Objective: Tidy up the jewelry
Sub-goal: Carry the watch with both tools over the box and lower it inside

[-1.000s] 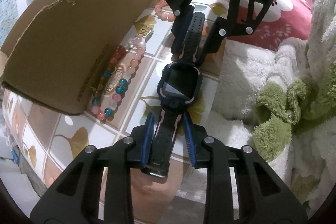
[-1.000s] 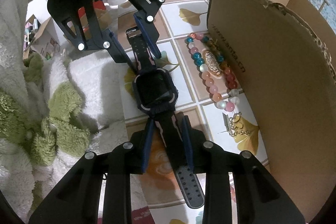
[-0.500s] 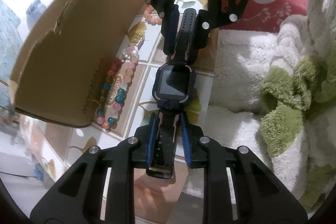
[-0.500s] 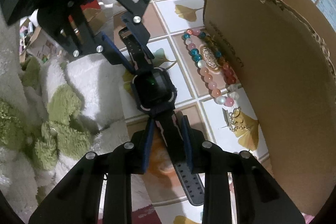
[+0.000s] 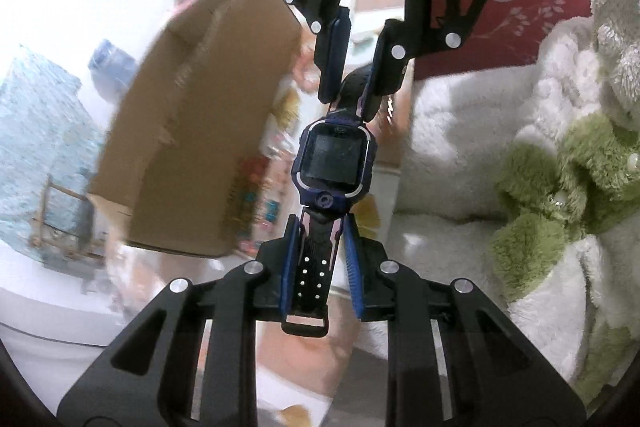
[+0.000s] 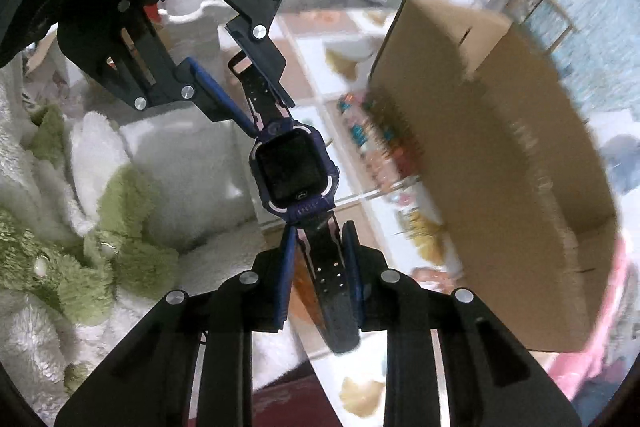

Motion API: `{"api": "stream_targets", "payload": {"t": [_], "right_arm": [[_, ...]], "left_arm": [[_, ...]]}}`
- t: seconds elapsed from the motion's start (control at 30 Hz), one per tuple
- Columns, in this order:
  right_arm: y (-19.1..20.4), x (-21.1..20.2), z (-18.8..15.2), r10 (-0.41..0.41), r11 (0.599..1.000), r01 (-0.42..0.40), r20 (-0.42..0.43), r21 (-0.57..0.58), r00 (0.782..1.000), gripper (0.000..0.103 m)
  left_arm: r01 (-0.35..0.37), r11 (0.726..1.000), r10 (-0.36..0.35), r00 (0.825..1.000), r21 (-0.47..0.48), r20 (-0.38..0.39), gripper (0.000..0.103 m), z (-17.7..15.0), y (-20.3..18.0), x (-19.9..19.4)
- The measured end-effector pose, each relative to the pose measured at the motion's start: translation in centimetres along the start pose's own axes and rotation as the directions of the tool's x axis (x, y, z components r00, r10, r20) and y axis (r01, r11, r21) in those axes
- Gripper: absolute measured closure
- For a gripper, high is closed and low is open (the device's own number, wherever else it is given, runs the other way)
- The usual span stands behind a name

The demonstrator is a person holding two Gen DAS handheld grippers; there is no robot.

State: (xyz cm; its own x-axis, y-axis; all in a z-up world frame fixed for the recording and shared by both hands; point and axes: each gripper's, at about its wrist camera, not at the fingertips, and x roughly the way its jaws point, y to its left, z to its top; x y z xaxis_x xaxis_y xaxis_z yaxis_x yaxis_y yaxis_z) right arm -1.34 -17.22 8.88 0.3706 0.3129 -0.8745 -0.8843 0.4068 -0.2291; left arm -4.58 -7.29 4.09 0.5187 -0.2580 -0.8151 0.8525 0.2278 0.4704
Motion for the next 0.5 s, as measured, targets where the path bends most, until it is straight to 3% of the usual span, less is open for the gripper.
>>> {"api": "stream_targets", "payload": {"t": [0.17,0.3,0.4,0.5], "right_arm": [[-0.4,-5.8,1.5,-0.162,0.986,0.165,0.08,-0.036,0.984,0.08],[-2.6,-9.4,3.2,-0.276,0.957,0.285,0.138,-0.05,0.951,0.08],[-5.2,-10.6,4.3,-0.334,0.936,0.347,0.163,-0.058,0.928,0.08],[-8.6,-10.0,5.5,-0.354,0.928,0.368,0.161,-0.061,0.921,0.08]], "left_arm": [[-0.131,0.989,0.13,0.991,0.068,0.025,0.082,2.3,1.4,-4.5],[-0.24,0.963,0.236,0.97,0.124,0.053,0.082,4.5,4.5,-6.8],[-0.296,0.946,0.288,0.955,0.136,0.071,0.082,6.0,7.9,-7.0],[-0.328,0.934,0.322,0.944,0.143,0.068,0.082,7.6,11.2,-5.6]]}}
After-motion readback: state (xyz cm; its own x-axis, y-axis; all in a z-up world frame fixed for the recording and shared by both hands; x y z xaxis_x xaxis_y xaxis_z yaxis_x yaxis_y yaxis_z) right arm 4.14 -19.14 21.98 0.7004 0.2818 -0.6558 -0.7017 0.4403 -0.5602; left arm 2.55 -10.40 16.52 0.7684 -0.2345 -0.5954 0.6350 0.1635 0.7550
